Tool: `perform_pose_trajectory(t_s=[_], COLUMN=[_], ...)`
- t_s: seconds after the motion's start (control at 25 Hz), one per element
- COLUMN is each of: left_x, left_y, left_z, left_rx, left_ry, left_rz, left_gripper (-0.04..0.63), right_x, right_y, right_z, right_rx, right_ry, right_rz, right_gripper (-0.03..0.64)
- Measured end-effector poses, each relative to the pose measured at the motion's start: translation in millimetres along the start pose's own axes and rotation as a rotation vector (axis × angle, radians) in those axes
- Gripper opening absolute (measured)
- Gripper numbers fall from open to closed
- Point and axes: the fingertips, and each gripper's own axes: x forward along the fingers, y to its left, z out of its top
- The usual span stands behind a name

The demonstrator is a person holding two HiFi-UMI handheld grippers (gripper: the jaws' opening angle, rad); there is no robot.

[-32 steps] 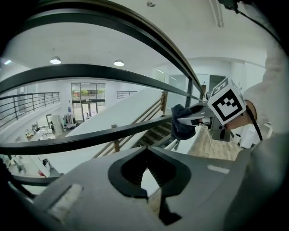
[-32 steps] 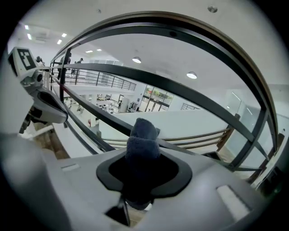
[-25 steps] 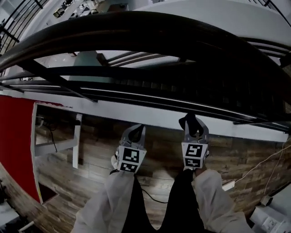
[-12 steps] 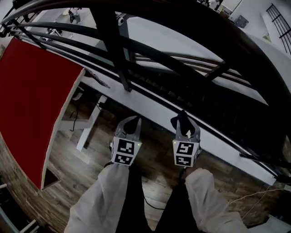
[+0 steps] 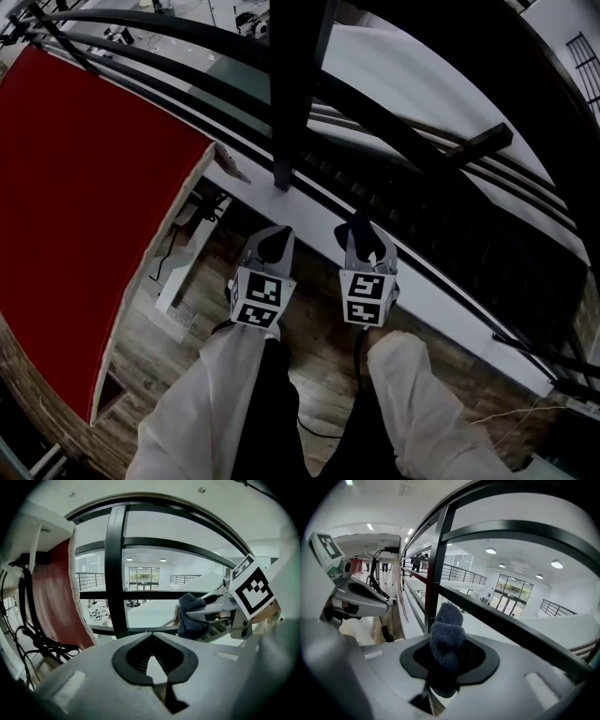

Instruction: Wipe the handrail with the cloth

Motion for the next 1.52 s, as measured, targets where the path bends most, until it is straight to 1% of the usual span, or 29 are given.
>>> perform_pose_trajectory(t_s=[0.12, 0.32, 0.44, 0.52, 0.64, 0.88, 1.0, 1.12, 1.24, 1.52], left_x=[10, 41, 63, 71, 77, 92, 92, 88, 85, 76], left_y=[10, 30, 43, 50, 64, 80, 84, 87, 85, 66], left_z=[0, -12, -15, -19, -24, -32, -31, -34, -41, -42], left_rx=[0.007, 0.016, 0.032, 0.022, -0.02, -0.021, -0.027, -0.031, -0.035, -0.04], left_ry=[-0.015, -0.011, -0.009, -0.006, -0.007, 0.003, 0.004, 0.014, 0.033, 0.048], left_rz=[-0.015, -0.036, -0.045, -0.043, -0.026, -0.035, -0.032, -0.026, -0.022, -0.034], left_gripper=[0.0, 0.0, 0.0, 0.0, 0.0, 0.0, 0.0, 0.0, 0.0, 0.0], right_x=[22, 78, 114, 130, 152, 191, 200, 201, 201, 186], right_y=[12, 18, 24, 30, 36, 46, 53, 59, 63, 52], right_z=[11, 17, 28, 36, 42, 49, 48, 50, 47, 27], right_rx=[0.037, 0.139, 0.195, 0.205, 0.218, 0.181, 0.162, 0.09, 0.031, -0.015], right_ry=[-0.013, -0.003, -0.019, -0.031, -0.027, 0.007, 0.039, 0.069, 0.09, 0.114], right_rz=[0.004, -0.012, 0.01, 0.023, 0.03, 0.057, 0.046, 0.029, 0.033, 0.028], right_gripper=[0.106, 0.106, 0.106, 0.106, 0.106, 0.106, 0.106, 0.104, 0.103, 0.103])
